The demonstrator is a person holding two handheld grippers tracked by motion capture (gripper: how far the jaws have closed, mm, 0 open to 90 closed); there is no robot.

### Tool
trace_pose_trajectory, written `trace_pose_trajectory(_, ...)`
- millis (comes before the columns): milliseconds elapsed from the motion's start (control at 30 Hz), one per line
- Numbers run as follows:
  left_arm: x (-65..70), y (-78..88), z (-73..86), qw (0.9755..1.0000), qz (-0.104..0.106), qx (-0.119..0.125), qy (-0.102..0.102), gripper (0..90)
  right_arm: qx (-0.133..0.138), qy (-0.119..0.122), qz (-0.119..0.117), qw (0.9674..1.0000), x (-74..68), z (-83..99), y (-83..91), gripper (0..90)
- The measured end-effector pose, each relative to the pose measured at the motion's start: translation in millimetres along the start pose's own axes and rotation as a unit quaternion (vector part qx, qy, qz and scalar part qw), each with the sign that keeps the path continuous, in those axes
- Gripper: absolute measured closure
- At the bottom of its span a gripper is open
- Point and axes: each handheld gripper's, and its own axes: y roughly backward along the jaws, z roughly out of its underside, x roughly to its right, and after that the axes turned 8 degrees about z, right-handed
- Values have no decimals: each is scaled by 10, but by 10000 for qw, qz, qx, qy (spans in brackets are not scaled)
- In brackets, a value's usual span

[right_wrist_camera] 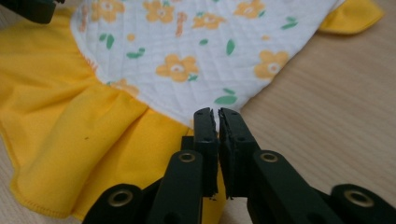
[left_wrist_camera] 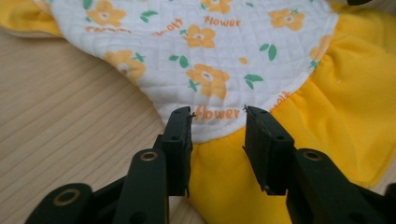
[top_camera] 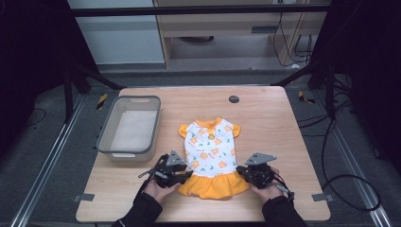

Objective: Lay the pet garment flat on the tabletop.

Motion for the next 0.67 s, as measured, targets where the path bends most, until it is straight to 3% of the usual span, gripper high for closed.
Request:
trace_pose_trajectory(100, -14, 174, 60, 9996, -196, 182, -23, 551, 298, -127, 123, 9994, 72, 13, 139, 807)
trace_pose_trajectory(267, -70, 456, 265, 9980, -438, 417, 159, 440, 514, -409, 398, 9971, 220, 117, 336, 696)
trace_pose_trajectory(400, -99, 625, 434, 9966, -557, 539, 294, 375, 681, -650, 716, 9930, 347, 222, 456, 595)
trace_pose_trajectory(567, -114, 777, 572, 9957, -696, 548, 263, 337, 696, -929, 953, 9887, 456, 348, 536, 491)
trace_pose_trajectory(667, -149, 862, 640, 9946, -776, 595, 348, 324, 648, -1047, 1084, 9865, 509, 407, 543, 430)
